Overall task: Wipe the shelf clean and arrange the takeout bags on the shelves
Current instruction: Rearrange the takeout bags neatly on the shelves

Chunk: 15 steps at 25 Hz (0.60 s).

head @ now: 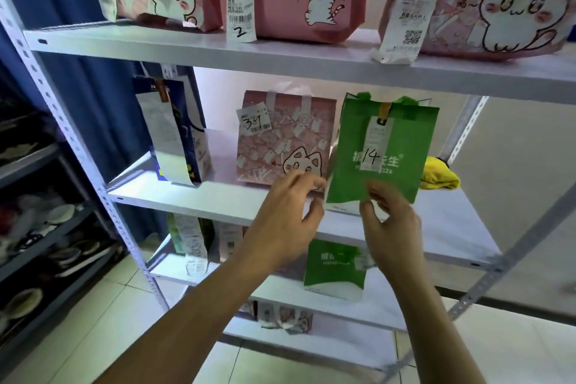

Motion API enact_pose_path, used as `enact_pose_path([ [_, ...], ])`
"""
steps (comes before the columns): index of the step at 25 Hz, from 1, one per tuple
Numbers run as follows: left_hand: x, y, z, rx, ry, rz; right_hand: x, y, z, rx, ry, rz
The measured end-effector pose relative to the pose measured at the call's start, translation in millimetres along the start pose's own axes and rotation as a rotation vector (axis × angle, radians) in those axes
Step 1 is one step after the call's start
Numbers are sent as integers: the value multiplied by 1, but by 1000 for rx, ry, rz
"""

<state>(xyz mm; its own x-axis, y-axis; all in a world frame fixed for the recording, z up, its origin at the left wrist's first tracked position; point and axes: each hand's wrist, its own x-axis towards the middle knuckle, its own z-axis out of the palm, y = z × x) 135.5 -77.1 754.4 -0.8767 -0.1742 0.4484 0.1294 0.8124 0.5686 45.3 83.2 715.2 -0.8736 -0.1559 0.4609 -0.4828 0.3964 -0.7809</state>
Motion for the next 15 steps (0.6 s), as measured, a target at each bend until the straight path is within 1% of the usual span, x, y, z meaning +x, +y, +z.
enact_pose_path([
  [5,-16,-35,6,-17,-45,-98,-14,10,33,4,-81,68],
  [10,-3,-78,1,-27,-64,-159,6,15,59,11,-111,145],
  [12,10,-98,-3,-21,-60,-163,18,15,69,14,-104,159],
  [15,37,-133,-8,-57,-5,-182,36,16,78,-4,-26,153],
])
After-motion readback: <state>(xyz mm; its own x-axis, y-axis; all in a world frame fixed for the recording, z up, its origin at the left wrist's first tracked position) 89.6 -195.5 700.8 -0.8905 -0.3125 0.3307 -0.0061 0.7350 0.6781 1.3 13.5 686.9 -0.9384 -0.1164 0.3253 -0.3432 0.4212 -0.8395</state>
